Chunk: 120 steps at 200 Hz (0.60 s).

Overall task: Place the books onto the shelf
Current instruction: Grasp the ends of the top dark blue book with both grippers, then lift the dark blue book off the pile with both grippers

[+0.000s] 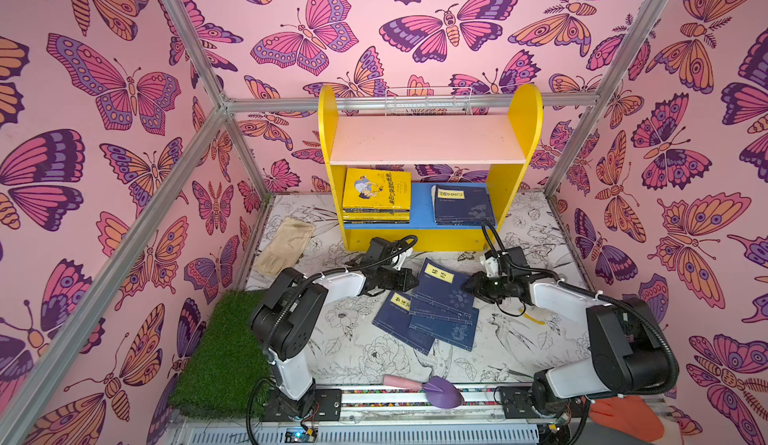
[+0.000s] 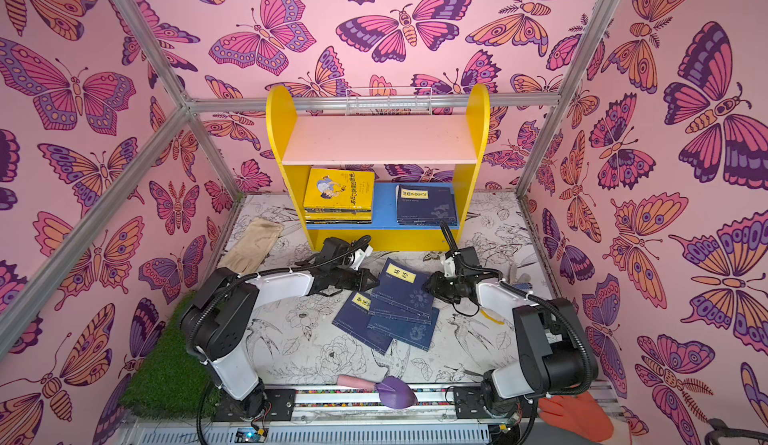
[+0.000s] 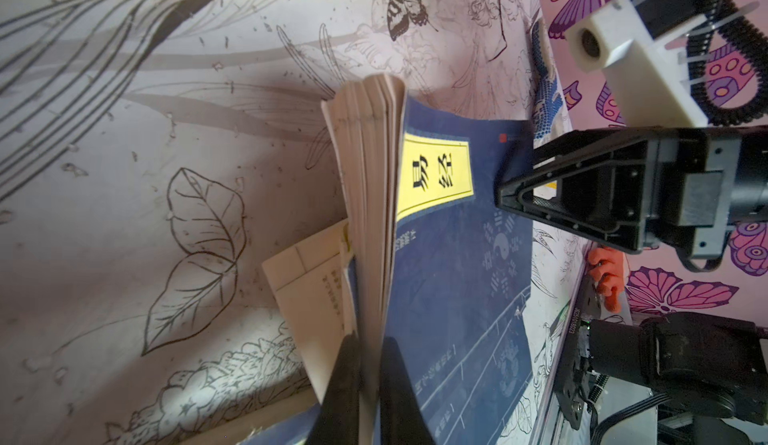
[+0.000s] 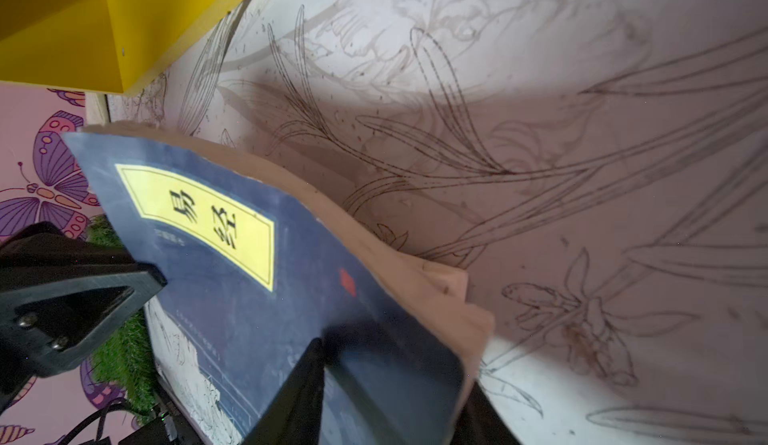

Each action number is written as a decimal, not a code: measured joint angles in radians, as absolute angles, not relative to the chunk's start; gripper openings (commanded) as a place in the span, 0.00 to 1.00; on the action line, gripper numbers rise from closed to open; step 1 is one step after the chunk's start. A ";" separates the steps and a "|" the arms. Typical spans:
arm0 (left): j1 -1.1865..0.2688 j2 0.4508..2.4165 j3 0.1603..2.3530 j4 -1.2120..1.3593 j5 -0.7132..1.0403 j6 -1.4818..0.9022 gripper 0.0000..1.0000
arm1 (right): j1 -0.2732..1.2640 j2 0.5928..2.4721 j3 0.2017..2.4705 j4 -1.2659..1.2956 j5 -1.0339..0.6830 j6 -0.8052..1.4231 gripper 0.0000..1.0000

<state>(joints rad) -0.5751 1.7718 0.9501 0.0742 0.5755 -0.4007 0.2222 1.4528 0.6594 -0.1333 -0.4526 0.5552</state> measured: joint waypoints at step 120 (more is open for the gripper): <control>-0.595 1.743 0.950 0.071 0.542 -0.393 0.00 | 0.224 1.374 0.659 -0.163 -0.332 0.530 0.41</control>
<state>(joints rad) -0.5953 1.7428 0.9501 0.0708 0.5423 -0.3935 0.2241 1.3739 0.6594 -0.1631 -0.3325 0.5304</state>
